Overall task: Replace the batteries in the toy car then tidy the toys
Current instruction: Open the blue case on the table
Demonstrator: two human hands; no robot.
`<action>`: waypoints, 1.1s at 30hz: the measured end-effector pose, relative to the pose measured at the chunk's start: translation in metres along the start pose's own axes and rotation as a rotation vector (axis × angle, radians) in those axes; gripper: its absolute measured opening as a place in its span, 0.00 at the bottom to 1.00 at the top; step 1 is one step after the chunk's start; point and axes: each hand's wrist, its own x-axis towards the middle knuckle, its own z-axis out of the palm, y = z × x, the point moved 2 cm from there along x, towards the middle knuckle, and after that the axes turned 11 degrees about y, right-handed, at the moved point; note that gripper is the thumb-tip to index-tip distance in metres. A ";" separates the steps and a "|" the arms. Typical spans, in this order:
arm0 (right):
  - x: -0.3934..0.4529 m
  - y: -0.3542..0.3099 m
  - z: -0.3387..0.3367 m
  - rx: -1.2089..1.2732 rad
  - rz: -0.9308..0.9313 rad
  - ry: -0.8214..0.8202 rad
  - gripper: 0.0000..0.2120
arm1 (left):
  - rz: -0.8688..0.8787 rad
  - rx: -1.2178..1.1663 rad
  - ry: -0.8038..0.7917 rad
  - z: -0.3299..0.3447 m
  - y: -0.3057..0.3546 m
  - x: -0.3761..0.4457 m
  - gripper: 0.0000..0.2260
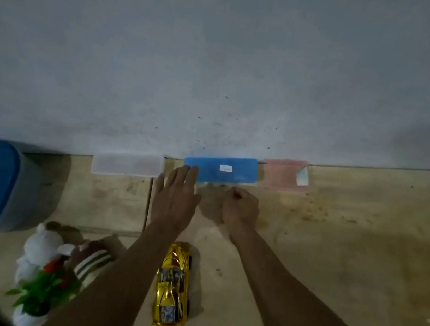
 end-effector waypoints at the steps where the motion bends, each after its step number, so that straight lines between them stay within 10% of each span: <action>1: 0.004 -0.002 0.007 0.046 0.034 -0.008 0.09 | 0.006 0.017 0.013 0.004 -0.002 0.007 0.29; 33: 0.005 -0.010 0.031 0.468 0.464 -0.070 0.15 | 0.171 0.171 0.227 0.045 -0.020 0.052 0.23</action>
